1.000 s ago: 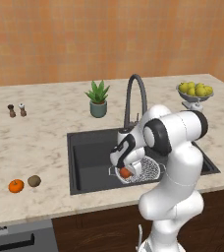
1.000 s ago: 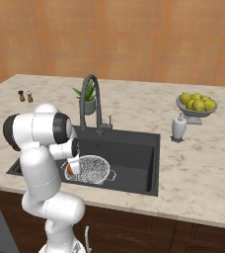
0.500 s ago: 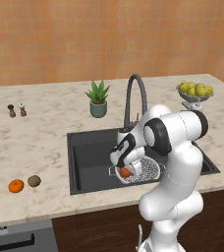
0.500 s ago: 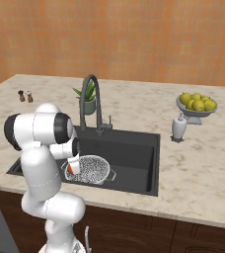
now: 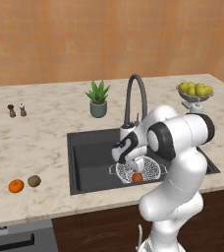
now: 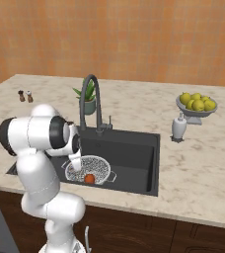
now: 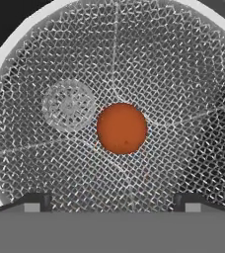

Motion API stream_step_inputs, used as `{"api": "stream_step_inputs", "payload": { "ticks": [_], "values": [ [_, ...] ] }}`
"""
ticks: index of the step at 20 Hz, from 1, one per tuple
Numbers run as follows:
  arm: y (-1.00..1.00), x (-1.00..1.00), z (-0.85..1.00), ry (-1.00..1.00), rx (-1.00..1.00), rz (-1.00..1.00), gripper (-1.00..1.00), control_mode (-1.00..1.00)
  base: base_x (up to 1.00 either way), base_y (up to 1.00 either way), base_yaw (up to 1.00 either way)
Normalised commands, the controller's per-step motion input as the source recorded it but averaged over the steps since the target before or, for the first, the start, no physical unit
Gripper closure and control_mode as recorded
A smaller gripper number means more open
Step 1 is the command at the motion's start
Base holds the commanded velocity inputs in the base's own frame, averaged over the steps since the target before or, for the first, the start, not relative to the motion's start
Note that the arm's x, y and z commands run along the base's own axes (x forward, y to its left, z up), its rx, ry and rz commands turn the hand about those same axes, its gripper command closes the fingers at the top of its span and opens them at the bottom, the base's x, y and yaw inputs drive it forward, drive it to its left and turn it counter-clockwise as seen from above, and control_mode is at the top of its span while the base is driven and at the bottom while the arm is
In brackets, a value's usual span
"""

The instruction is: Put the colander in the sink, put the orange, orange, kiwi in the colander, and turn on the sink faucet and pour water over the colander.

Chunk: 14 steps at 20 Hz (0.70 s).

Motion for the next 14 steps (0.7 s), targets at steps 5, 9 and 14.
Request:
{"api": "stream_step_inputs", "payload": {
  "ticks": [5, 9, 14],
  "values": [
    [0.0, -0.31, 0.66, 0.0, 0.0, -0.01, -1.0, -1.0, 0.0, 0.0, 0.0],
    [0.13, -0.37, 0.84, 0.0, 0.0, 0.0, -1.0, -1.0, 0.0, 0.0, 0.0],
    [0.04, -0.5, 0.87, 0.0, 0.0, 0.0, -1.0, -1.0, 0.0, 0.0, 0.0]
  ]
}}
